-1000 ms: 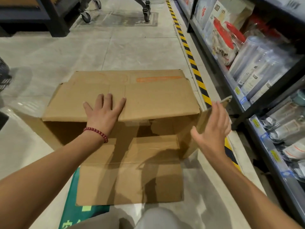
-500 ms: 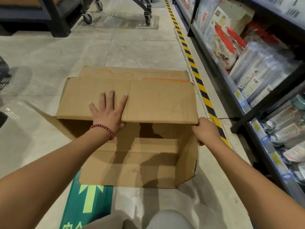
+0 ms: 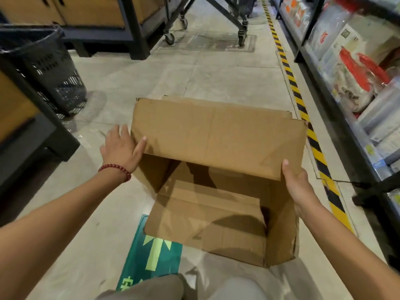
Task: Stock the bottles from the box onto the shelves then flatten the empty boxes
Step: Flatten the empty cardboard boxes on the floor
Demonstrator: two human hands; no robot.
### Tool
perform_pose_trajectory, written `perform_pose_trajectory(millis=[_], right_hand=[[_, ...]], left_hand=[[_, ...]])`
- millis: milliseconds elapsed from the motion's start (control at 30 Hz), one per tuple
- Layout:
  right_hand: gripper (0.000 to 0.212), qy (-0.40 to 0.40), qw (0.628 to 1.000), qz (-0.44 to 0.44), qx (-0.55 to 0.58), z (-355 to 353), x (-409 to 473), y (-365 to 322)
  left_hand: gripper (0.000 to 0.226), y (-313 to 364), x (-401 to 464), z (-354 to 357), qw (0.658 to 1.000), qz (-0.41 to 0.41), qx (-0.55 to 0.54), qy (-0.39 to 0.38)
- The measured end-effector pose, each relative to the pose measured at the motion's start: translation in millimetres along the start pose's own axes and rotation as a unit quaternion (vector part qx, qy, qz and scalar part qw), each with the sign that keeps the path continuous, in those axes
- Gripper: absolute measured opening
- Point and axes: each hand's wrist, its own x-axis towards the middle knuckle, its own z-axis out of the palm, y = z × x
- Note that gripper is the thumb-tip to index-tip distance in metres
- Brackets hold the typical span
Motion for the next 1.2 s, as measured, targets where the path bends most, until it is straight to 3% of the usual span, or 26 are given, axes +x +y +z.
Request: perform_pose_trajectory(millis=[67,133,233,367,500,633,767,933,1100,1200], right_hand=[[0.065,0.009,1.0,-0.01,-0.008,4.2,1.1,4.8],[0.062,0.021,1.0,-0.016,-0.011,6.3,2.3,7.8],[0.059,0.024,0.999,-0.02,-0.005,7.6,4.7,10.2],[0.057,0.036,0.999,-0.016,-0.007,7.9,5.8,12.3],[0.057,0.046,0.999,-0.022,-0.001,4.8,6.3,12.3],[0.058,0.032,0.998,-0.043,0.03,8.4,0.3,10.9],[0.05,-0.014,0.992,-0.063,0.109,12.1,-12.3,10.5],[0.04,-0.047,0.96,0.011,0.277,-5.1,-27.3,5.6],[0.018,-0.083,0.956,0.044,0.277,-21.5,-35.4,12.9],[0.024,-0.116,0.959,0.037,0.255,-34.2,-30.3,20.0]], left_hand=[[0.069,-16.4,12.1,0.9,0.997,-0.033,0.037,-0.054],[0.065,-25.5,20.6,3.5,0.992,-0.013,0.068,-0.11],[0.066,-27.7,26.5,6.6,0.983,-0.02,0.038,-0.176],[0.088,-26.8,21.9,7.2,0.981,-0.061,0.035,-0.178],[0.088,-17.1,6.6,-6.6,0.976,-0.051,0.091,-0.19],[0.086,-15.7,-7.8,-15.1,0.97,-0.105,-0.083,-0.202],[0.072,-14.3,-7.8,-19.7,0.938,-0.161,-0.254,-0.171],[0.082,-22.2,-9.0,-27.1,0.933,-0.175,-0.275,-0.15],[0.086,-18.0,-6.1,-35.9,0.901,-0.218,-0.365,-0.083],[0.077,-16.4,-1.8,-54.4,0.858,-0.243,-0.451,-0.022]])
